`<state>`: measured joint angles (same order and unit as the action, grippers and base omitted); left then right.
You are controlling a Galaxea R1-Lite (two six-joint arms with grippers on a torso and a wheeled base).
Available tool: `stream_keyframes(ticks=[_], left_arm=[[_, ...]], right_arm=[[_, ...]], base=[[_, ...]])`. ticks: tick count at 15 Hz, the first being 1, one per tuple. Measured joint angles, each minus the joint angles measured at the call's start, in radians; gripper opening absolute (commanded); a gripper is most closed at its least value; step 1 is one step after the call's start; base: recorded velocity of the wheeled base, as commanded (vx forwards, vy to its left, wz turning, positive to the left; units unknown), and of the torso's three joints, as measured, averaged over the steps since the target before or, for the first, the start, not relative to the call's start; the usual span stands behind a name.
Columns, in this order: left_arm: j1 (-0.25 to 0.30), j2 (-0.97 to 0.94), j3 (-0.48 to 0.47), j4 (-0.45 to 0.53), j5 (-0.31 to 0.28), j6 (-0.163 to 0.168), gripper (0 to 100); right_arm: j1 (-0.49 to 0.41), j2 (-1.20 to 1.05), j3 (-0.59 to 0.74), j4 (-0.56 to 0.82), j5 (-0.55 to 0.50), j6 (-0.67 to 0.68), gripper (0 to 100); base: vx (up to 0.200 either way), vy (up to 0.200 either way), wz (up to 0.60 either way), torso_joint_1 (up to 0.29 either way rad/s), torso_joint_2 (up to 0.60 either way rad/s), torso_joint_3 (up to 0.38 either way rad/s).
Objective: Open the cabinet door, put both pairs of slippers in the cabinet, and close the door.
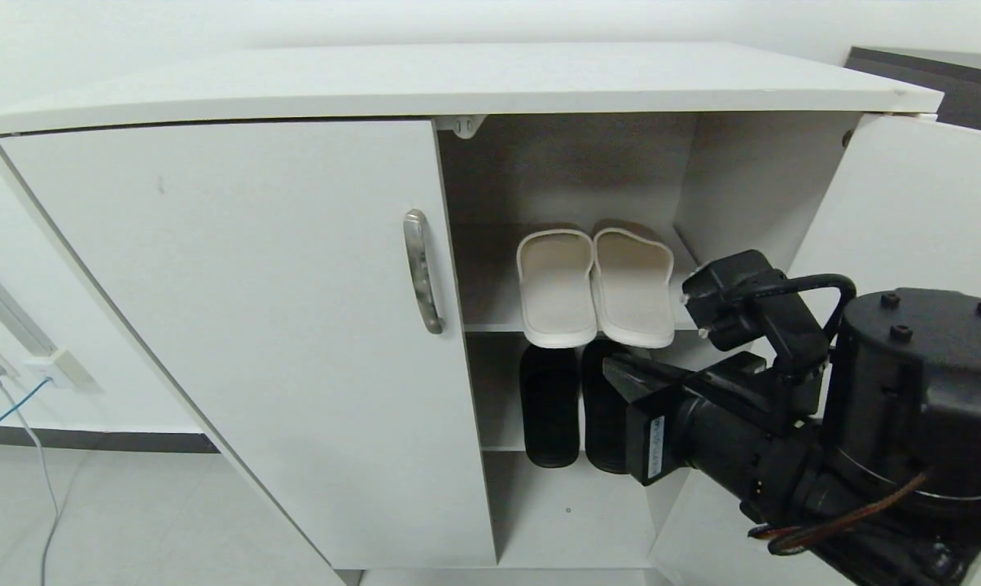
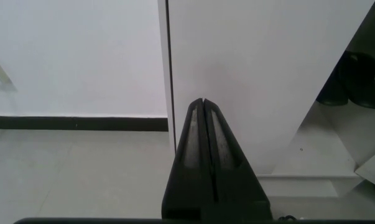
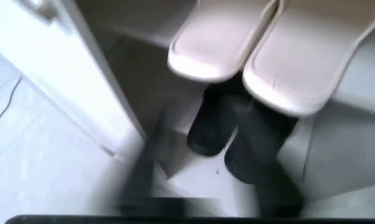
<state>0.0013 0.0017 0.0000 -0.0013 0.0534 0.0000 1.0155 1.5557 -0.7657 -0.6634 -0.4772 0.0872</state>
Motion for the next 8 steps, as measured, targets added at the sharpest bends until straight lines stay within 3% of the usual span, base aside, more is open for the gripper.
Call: stream_keyframes(ticks=[4, 8], left_arm=[[0.0, 0.0, 0.0, 0.0, 0.0, 0.0, 0], [0.0, 0.0, 0.0, 0.0, 0.0, 0.0, 0]], right_arm=[[0.021, -0.014, 0.026, 0.0, 0.005, -0.001, 0], [0.03, -0.018, 0.036, -0.001, 0.004, -0.001, 0]], base=[[0.0, 0.0, 0.0, 0.0, 0.0, 0.0], [-0.2, 0.0, 0.0, 0.001, 0.0, -0.001]])
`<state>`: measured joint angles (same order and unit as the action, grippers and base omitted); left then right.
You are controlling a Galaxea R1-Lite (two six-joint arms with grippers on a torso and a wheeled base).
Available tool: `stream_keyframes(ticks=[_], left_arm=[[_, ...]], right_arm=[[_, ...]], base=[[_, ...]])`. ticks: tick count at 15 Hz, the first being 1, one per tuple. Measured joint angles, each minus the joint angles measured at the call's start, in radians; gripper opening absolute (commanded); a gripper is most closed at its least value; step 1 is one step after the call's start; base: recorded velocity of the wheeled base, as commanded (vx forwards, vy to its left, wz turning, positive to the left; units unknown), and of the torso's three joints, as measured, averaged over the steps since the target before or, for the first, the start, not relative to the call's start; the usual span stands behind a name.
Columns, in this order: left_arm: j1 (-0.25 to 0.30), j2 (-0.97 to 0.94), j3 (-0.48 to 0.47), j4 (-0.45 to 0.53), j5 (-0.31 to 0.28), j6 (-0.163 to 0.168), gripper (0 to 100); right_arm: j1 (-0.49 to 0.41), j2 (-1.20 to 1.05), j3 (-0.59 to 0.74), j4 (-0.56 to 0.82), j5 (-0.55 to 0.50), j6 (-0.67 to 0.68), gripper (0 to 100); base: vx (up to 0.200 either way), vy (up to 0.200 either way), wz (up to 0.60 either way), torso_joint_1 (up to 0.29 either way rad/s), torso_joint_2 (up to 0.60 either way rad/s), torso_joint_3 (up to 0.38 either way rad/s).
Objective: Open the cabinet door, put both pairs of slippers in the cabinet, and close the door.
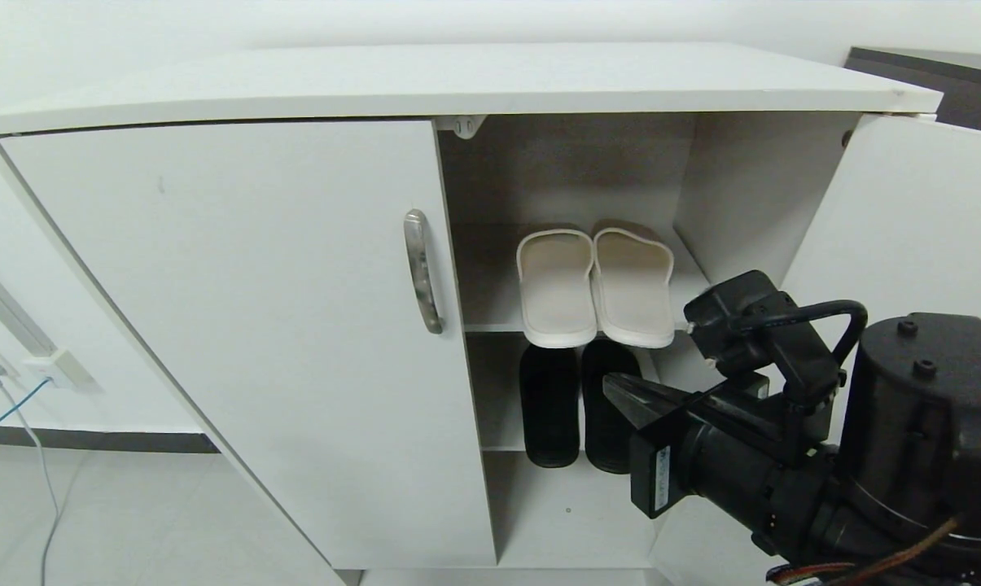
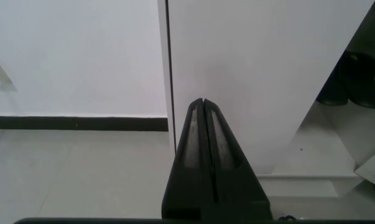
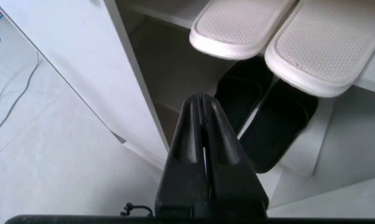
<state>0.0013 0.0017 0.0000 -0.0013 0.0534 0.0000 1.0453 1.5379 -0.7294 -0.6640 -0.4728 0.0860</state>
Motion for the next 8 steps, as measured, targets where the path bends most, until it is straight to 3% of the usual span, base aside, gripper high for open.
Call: stream_keyframes(ticks=[8], left_arm=[[0.0, 0.0, 0.0, 0.0, 0.0, 0.0, 0]], right_arm=[[0.006, 0.001, 0.002, 0.0, 0.001, 0.001, 0]], base=[[-0.2, 0.0, 0.0, 0.004, 0.0, 0.002]])
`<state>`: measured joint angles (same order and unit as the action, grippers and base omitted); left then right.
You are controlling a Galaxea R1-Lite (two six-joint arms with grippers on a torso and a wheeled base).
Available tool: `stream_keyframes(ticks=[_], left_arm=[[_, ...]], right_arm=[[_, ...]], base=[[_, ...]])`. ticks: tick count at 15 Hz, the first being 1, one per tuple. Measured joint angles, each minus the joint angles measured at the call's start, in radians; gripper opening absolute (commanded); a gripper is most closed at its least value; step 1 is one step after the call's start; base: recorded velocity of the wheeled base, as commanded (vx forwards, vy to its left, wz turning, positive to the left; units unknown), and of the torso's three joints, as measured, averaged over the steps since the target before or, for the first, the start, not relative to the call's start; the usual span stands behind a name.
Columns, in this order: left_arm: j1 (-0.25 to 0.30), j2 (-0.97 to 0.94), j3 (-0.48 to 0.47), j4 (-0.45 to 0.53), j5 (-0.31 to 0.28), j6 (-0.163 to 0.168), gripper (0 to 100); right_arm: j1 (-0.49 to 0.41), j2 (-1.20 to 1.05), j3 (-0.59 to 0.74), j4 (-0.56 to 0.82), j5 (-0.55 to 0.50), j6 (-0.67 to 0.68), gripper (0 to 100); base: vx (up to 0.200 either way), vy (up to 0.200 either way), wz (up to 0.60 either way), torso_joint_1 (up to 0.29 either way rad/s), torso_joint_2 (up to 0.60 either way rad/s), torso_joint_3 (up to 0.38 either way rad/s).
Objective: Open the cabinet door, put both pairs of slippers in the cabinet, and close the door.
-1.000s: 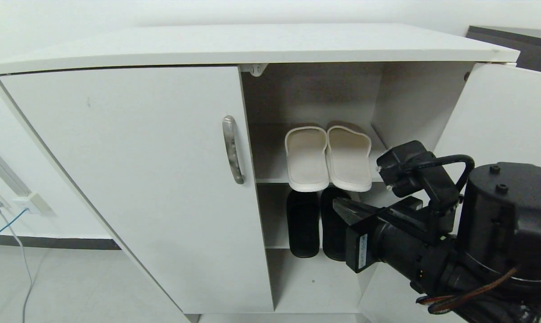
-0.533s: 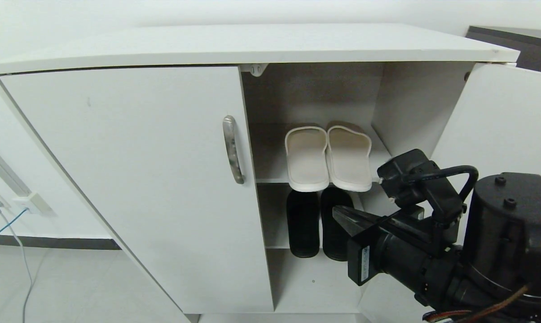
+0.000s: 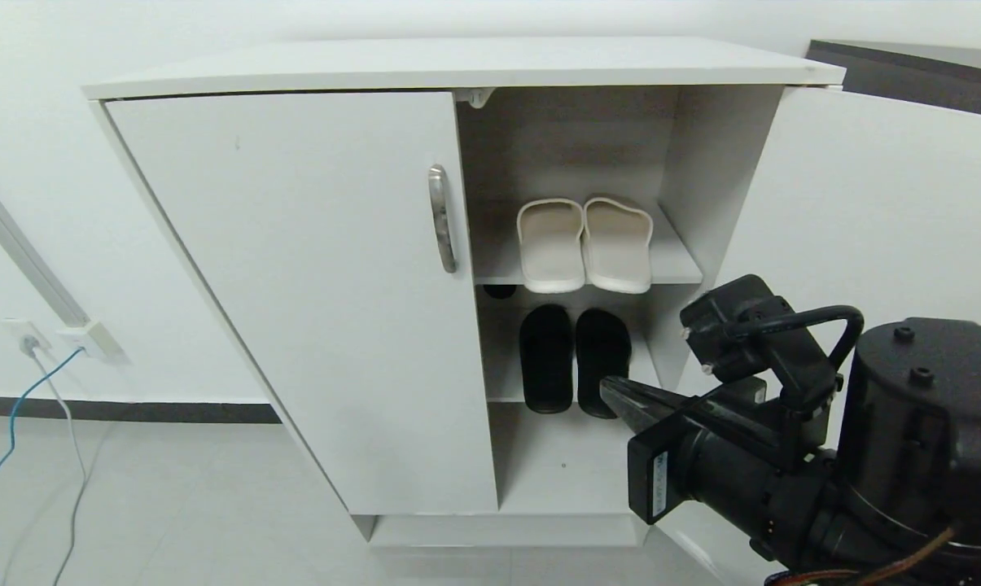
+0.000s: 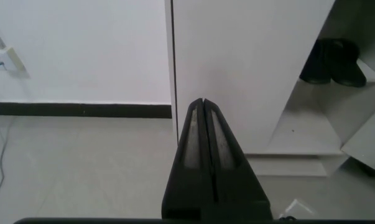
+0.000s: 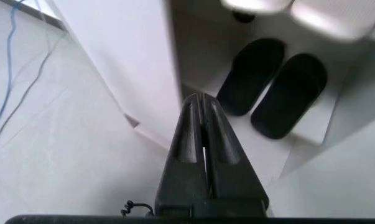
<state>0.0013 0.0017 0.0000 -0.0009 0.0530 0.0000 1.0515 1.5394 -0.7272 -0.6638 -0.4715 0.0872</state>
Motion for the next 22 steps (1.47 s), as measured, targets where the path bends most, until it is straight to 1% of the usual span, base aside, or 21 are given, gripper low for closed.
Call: stream_keyframes(ticks=[8, 9, 11, 17, 22], left_arm=[[0.0, 0.0, 0.0, 0.0, 0.001, 0.0, 0], [0.0, 0.0, 0.0, 0.0, 0.001, 0.0, 0], [0.0, 0.0, 0.0, 0.0, 0.001, 0.0, 0], [0.0, 0.0, 0.0, 0.0, 0.003, 0.0, 0], [0.0, 0.0, 0.0, 0.0, 0.003, 0.0, 0]], right_arm=[[-0.001, 0.014, 0.008, 0.0, 0.002, 0.006, 0], [-0.001, 0.014, 0.011, -0.001, 0.015, 0.008, 0], [-0.004, 0.015, 0.019, -0.001, 0.051, 0.007, 0], [-0.024, 0.029, 0.034, -0.001, 0.055, 0.005, 0], [-0.024, 0.033, 0.043, -0.002, 0.058, 0.006, 0]], base=[[-0.2, 0.0, 0.0, 0.004, 0.0, 0.002], [-0.2, 0.0, 0.0, 0.007, 0.01, 0.007], [0.0, 0.0, 0.0, 0.0, 0.0, 0.0], [0.0, 0.0, 0.0, 0.0, 0.0, 0.0], [0.0, 0.0, 0.0, 0.0, 0.0, 0.0]])
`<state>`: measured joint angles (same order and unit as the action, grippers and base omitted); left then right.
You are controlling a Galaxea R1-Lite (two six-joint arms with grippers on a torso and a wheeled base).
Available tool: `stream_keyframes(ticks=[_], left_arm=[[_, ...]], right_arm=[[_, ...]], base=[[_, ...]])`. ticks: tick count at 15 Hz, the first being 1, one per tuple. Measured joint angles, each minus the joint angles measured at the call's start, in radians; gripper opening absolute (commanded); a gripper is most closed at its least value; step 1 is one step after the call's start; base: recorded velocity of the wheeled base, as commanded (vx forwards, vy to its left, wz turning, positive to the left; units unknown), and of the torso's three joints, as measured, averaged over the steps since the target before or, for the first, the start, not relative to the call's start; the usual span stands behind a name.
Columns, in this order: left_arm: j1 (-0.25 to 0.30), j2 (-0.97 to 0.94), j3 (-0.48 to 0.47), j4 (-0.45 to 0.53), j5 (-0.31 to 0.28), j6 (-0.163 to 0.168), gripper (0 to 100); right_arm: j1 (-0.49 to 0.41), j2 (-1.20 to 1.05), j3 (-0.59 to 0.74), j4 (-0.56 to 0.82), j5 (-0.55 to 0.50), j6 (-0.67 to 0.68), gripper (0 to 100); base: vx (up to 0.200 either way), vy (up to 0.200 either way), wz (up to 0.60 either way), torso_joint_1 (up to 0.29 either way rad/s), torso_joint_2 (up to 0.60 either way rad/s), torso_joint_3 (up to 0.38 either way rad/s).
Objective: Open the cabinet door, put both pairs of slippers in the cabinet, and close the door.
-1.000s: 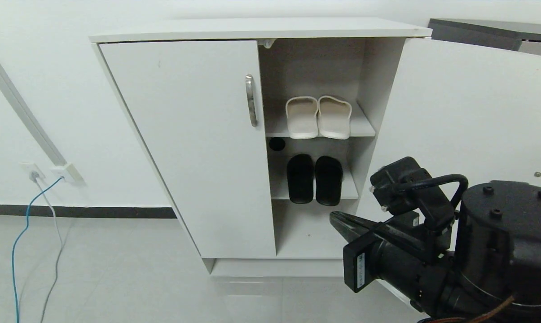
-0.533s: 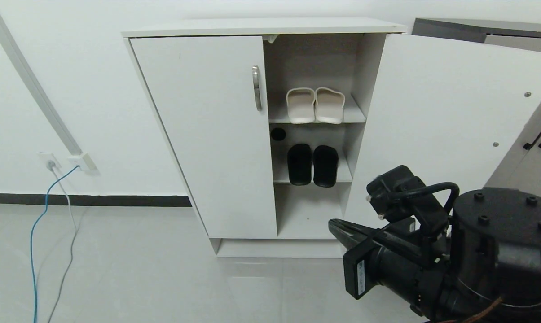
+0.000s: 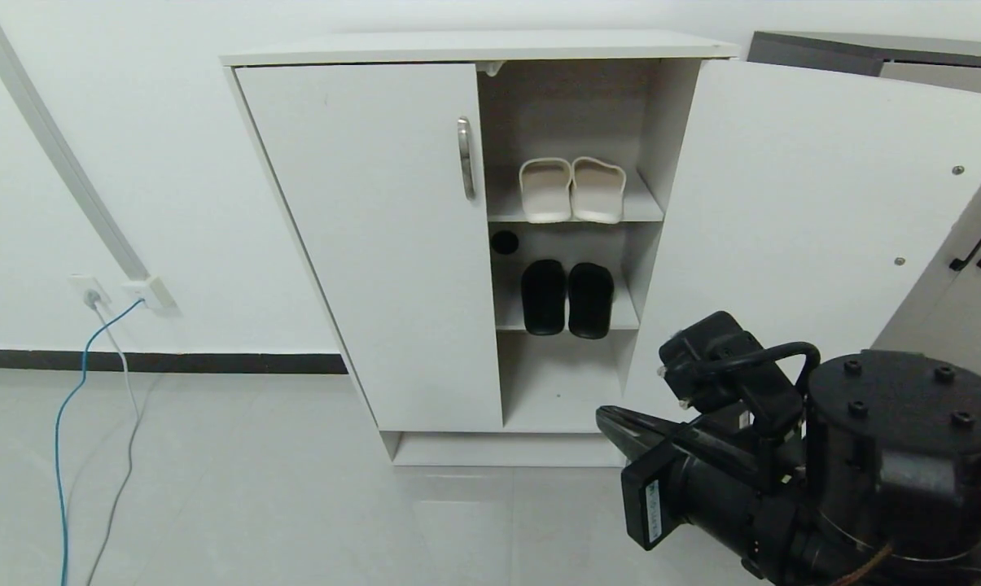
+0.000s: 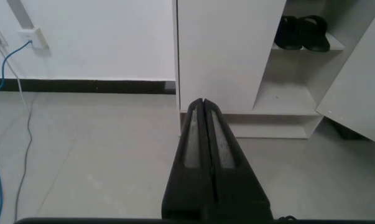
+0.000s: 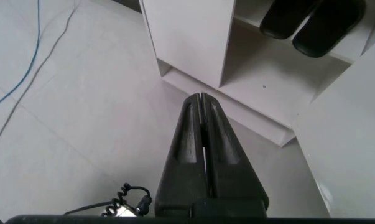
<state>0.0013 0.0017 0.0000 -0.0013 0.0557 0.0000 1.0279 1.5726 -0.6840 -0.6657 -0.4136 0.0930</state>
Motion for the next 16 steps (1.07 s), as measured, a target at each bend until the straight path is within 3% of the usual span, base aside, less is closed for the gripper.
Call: stream_keyframes(ticks=[12, 16], left_arm=[[0.0, 0.0, 0.0, 0.0, -0.001, 0.002, 0], [-0.001, 0.0, 0.0, 0.001, -0.001, 0.002, 0]], right_arm=[[-0.044, 0.016, 0.008, -0.004, 0.019, 0.002, 0], [-0.044, 0.019, 0.011, -0.002, 0.02, 0.002, 0]], base=[[0.0, 0.0, 0.0, 0.0, 0.0, 0.0], [0.0, 0.0, 0.0, 0.002, -0.19, -0.295]])
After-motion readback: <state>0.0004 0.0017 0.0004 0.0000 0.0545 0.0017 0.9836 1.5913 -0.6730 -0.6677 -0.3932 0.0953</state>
